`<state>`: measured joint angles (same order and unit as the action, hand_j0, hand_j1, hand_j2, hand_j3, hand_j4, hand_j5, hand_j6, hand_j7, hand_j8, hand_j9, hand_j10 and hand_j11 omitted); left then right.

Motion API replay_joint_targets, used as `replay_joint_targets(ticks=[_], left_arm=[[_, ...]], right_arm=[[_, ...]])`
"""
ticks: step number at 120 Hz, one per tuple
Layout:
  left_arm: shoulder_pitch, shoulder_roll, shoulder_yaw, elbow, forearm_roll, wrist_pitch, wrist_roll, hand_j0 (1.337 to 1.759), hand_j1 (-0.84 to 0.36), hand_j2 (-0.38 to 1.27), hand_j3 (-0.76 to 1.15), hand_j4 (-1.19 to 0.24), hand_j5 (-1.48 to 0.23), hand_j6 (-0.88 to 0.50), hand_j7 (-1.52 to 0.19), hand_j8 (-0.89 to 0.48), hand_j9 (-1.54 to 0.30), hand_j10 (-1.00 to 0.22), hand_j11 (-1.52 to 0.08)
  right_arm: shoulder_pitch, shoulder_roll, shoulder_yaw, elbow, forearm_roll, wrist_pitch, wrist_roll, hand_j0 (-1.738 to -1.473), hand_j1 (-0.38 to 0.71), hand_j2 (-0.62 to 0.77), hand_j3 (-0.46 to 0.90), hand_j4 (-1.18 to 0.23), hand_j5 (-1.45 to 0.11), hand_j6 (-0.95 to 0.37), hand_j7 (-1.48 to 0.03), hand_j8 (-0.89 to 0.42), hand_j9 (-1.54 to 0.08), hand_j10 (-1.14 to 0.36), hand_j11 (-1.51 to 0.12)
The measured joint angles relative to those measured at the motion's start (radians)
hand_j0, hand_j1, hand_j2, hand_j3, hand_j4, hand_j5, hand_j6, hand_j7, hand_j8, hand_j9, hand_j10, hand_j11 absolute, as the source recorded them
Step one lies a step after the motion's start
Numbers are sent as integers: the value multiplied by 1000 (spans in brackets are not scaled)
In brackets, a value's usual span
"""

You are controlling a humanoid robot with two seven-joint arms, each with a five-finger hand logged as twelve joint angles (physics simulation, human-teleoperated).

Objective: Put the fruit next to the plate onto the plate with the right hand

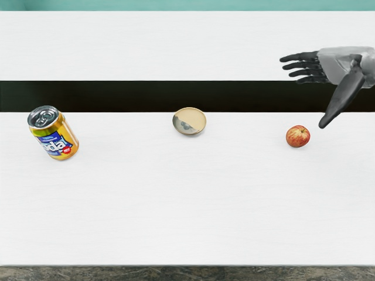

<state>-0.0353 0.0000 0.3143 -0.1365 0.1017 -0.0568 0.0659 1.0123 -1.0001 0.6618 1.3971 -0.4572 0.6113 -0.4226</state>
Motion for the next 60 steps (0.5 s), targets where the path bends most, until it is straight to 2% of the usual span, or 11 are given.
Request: replay_joint_targets(ticks=[25,41,60], left_arm=[[0,0,0,0,0,0,0,1658,55,49,0,-245,-318,-245,-318,-245,-318,-245,-318],[0,0,0,0,0,0,0,1658,55,49,0,-245,-318,-245,-318,-245,-318,-245,-318],[0,0,0,0,0,0,0,1658,55,49,0,-245,-318,-245,-318,-245,-318,-245,-318]], right_arm=[[-65,-22,0,134,-215,-8,44,-1658,-277,-11,0,-64,-80,-65,-79,-65,-79,-64,-79],[-113,-27,-3,185,-294,-93,67,-1658,-240,-17,0,-97,-120,-98,-120,-97,-120,-96,-120],[-155,-24,-5,221,-376,-190,77,-1658,-191,-25,0,-139,-174,-141,-173,-139,-174,-138,-174]])
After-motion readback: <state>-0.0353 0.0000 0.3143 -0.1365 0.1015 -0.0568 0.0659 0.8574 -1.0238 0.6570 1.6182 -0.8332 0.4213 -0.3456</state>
